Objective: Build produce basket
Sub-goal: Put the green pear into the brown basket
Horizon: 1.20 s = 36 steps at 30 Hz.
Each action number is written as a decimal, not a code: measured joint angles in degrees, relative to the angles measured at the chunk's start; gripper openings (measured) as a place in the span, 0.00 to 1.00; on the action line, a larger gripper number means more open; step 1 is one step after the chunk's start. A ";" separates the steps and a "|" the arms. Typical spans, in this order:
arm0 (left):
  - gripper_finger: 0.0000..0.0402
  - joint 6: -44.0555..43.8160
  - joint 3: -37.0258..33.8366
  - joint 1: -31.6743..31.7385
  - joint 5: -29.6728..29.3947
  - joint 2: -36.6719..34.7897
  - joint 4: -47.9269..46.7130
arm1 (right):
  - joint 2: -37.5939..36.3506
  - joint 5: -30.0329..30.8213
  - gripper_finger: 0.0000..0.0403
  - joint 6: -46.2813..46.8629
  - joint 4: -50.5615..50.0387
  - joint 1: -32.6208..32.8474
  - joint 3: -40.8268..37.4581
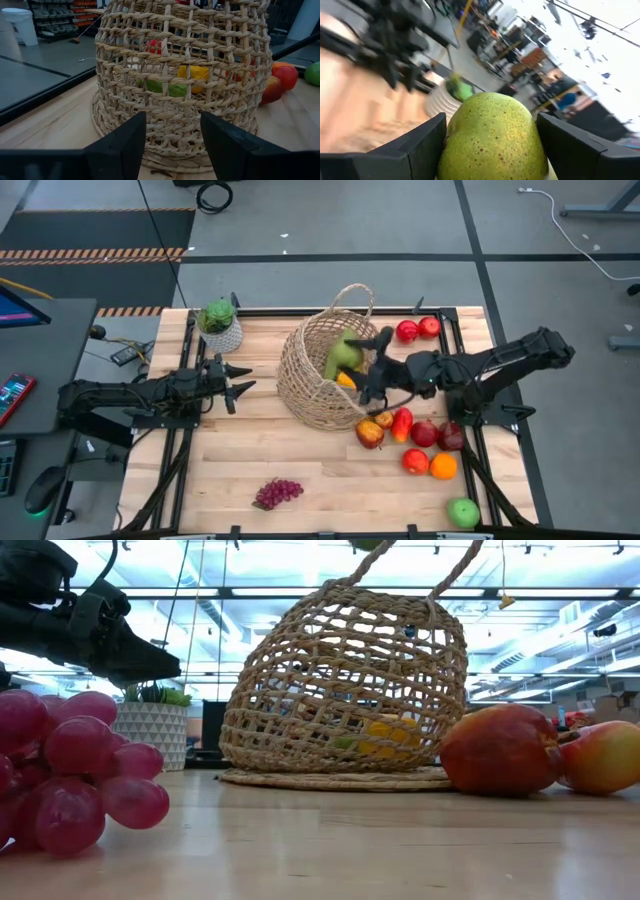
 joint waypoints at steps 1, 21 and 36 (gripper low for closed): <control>0.49 0.01 0.01 -0.02 0.00 0.01 0.00 | 0.00 0.09 0.77 -1.29 0.10 -0.69 0.00; 0.49 0.02 0.00 -0.02 -0.02 0.00 0.00 | 0.02 2.92 0.77 -33.75 -0.40 -4.03 0.00; 0.49 0.00 0.01 -0.02 0.01 0.01 0.00 | 0.05 9.66 0.77 -37.21 -1.46 -4.09 0.00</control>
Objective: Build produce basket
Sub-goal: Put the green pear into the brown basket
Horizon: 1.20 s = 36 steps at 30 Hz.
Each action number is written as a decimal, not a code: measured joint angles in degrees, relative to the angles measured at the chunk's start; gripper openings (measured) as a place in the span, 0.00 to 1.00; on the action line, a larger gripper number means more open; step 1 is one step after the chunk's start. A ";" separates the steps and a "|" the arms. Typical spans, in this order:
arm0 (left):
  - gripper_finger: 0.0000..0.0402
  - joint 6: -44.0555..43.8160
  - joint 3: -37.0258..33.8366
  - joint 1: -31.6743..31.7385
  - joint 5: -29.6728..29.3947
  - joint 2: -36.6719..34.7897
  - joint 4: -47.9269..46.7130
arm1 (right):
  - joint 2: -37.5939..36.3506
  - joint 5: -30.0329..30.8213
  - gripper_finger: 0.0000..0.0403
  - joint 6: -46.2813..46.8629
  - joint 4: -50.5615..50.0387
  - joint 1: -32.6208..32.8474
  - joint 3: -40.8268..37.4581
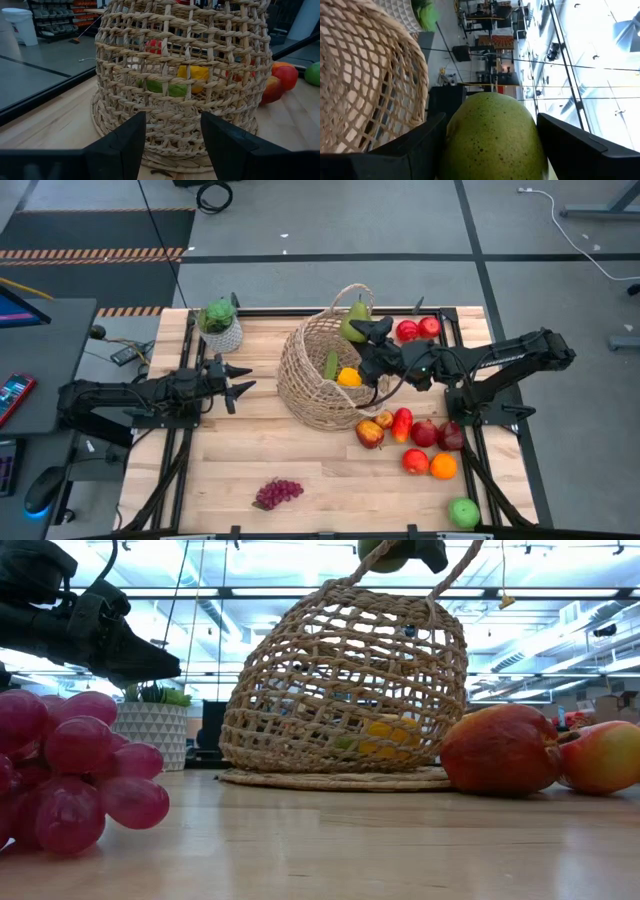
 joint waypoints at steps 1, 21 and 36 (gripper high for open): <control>0.49 0.01 -0.01 0.00 0.00 0.00 0.00 | 0.02 0.00 0.77 2.03 -0.11 0.00 0.00; 0.48 0.00 -0.01 0.02 -0.01 0.00 0.00 | 0.17 1.44 0.77 69.51 -7.15 -5.29 -0.02; 0.48 0.01 -0.01 0.01 -0.02 0.01 -0.02 | -0.04 -27.75 0.77 116.75 -11.39 -11.31 -0.02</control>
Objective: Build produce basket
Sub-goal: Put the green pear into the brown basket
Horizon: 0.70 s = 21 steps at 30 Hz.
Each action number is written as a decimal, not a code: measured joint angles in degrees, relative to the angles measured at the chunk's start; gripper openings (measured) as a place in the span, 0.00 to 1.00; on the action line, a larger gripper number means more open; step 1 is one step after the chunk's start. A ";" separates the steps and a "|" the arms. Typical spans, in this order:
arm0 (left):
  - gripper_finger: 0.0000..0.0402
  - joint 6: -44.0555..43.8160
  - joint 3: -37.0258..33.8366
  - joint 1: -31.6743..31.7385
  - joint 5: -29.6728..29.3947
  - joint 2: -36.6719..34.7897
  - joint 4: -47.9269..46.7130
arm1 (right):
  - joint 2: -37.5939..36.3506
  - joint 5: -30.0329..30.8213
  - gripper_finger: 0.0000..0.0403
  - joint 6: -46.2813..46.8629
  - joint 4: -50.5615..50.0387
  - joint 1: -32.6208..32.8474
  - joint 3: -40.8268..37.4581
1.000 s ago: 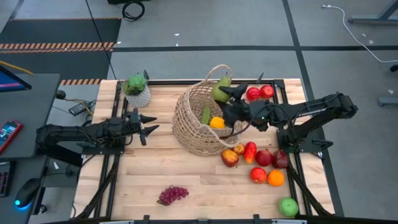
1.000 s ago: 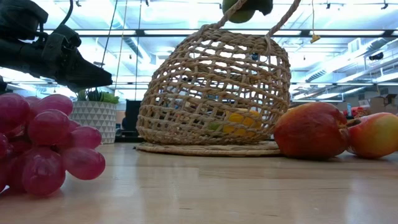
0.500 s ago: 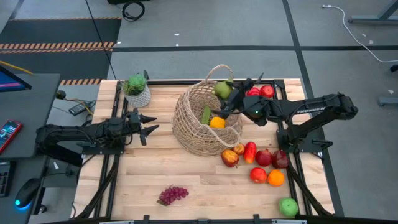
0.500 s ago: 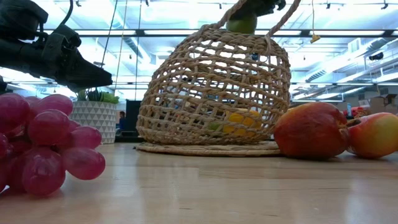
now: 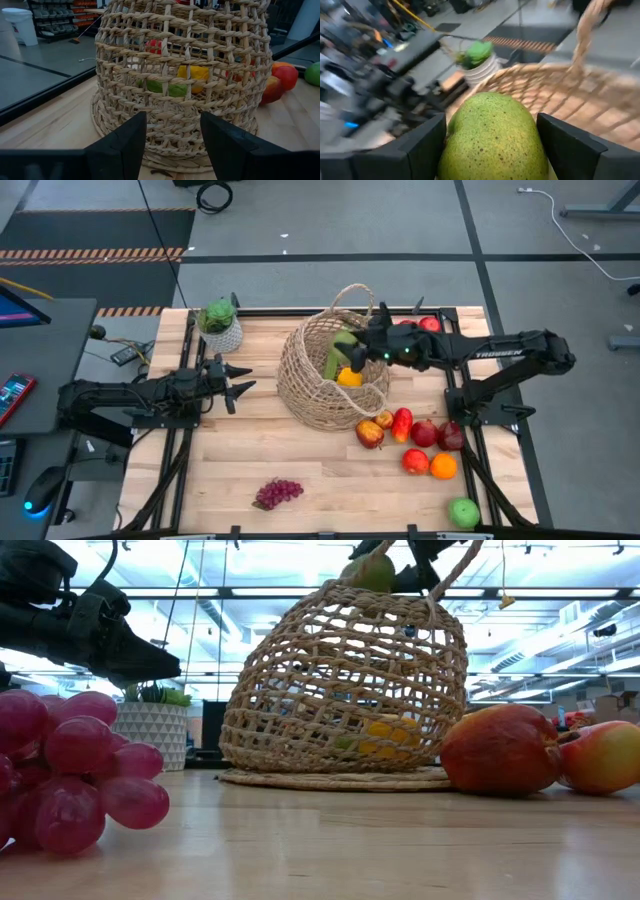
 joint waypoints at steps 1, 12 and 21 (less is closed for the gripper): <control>0.48 0.02 0.02 0.00 0.00 -0.02 0.02 | -0.05 -2.09 0.77 2.42 0.09 -0.76 0.00; 0.48 0.02 0.00 0.00 0.01 -0.02 0.02 | -0.70 -21.29 0.77 13.81 1.61 -9.44 0.00; 0.48 0.02 0.00 0.01 0.01 -0.02 0.02 | -0.82 -26.36 0.77 15.27 2.25 -12.22 0.00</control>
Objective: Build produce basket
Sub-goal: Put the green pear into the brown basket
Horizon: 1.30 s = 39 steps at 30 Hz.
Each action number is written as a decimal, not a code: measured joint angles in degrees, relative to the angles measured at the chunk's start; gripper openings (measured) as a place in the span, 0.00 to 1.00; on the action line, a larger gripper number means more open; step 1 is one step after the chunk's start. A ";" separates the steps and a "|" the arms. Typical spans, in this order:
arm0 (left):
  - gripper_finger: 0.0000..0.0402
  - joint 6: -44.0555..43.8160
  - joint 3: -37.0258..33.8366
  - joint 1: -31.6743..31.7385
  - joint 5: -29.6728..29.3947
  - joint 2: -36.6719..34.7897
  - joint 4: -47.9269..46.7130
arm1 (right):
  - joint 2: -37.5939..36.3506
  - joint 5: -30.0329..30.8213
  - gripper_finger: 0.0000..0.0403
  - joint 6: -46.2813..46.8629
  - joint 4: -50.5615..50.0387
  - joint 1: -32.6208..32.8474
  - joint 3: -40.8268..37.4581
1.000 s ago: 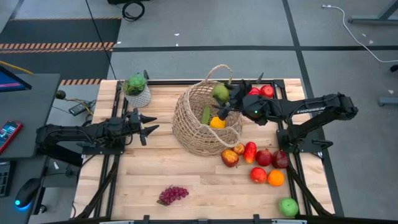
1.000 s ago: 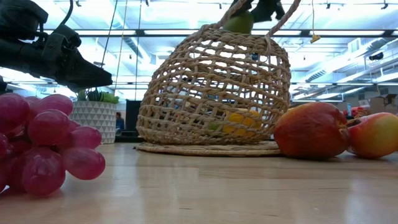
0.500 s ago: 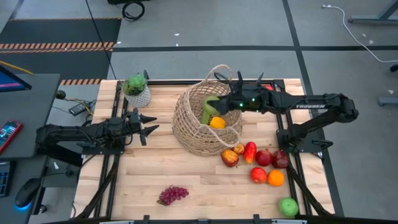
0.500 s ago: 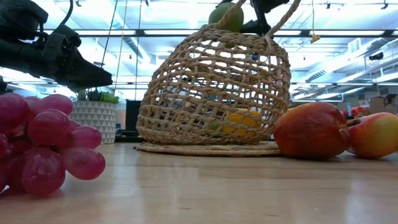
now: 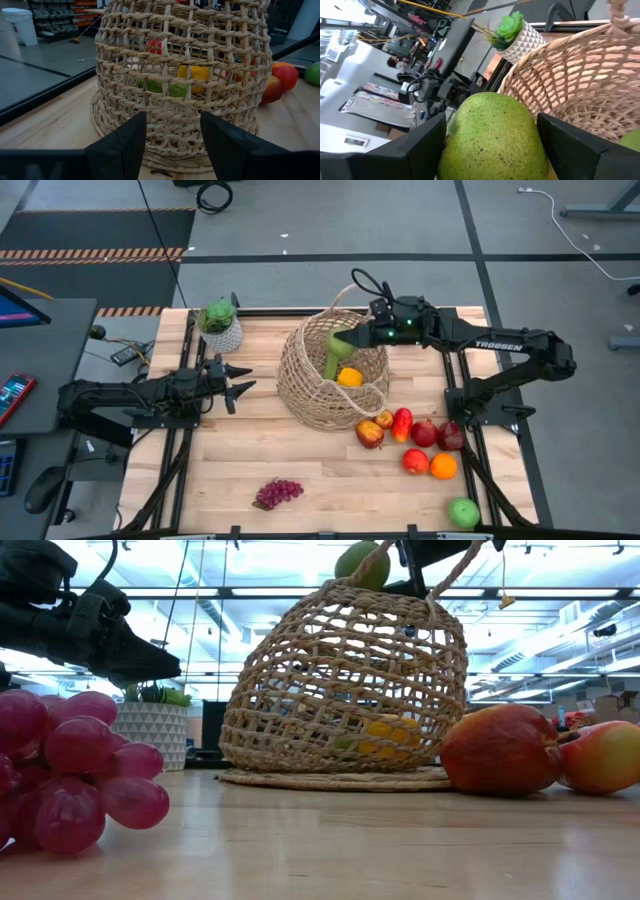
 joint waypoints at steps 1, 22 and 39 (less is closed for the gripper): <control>0.48 0.00 0.00 -0.01 -0.01 0.01 0.00 | 0.00 -0.18 0.77 0.02 -0.61 -0.15 0.00; 0.49 0.00 0.00 -0.01 0.04 0.00 -0.03 | 12.00 -8.13 0.77 5.39 0.47 -1.25 0.02; 0.49 0.00 0.00 -0.02 -0.01 0.00 -0.06 | 17.99 -16.73 0.77 4.93 1.73 -7.20 0.02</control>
